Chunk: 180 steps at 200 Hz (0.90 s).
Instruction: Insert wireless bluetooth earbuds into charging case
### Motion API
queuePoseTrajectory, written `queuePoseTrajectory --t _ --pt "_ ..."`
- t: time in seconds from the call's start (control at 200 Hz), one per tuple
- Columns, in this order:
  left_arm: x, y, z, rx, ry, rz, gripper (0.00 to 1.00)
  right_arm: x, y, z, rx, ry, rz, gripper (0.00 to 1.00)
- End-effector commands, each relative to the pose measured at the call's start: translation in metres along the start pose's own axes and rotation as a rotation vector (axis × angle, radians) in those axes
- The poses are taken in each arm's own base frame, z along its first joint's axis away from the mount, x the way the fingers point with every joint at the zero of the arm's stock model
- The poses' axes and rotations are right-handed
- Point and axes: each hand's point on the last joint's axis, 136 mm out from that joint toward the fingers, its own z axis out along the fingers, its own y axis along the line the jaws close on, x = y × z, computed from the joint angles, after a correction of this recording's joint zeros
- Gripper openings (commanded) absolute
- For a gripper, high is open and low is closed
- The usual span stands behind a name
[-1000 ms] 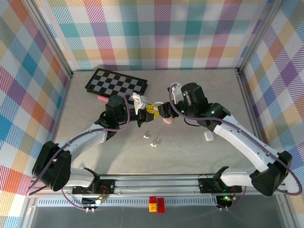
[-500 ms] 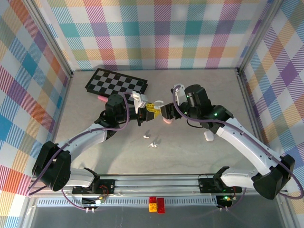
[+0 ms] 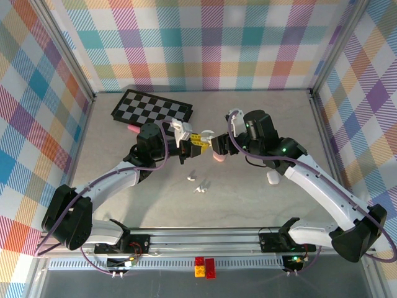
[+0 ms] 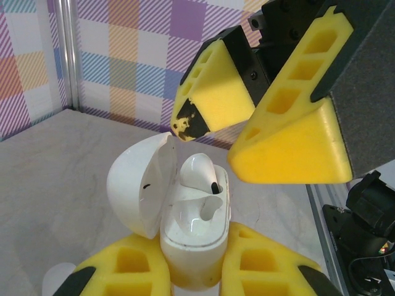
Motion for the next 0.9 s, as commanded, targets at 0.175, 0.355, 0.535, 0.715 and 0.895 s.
queuePoseTrajectory --t 0.175,0.355,0.535,0.715,0.895 --pt "-0.011 0.023 -0.029 -0.102 -0.058 0.033 0.00 -0.007 -0.011 -0.020 0.012 -0.127 0.103 0.68" --pt "-0.015 0.054 -0.060 -0.263 -0.099 0.008 0.00 0.018 -0.028 -0.002 0.056 -0.062 0.196 0.68" --pt "-0.033 0.071 -0.092 -0.404 -0.172 -0.029 0.00 0.066 -0.026 0.054 0.000 0.165 0.278 0.68" --pt "-0.052 0.079 -0.121 -0.505 -0.169 -0.080 0.00 0.125 -0.023 0.105 0.003 0.416 0.218 0.69" --pt "-0.068 0.093 -0.148 -0.613 -0.136 -0.122 0.00 0.154 -0.016 0.131 0.089 0.593 0.031 0.69"
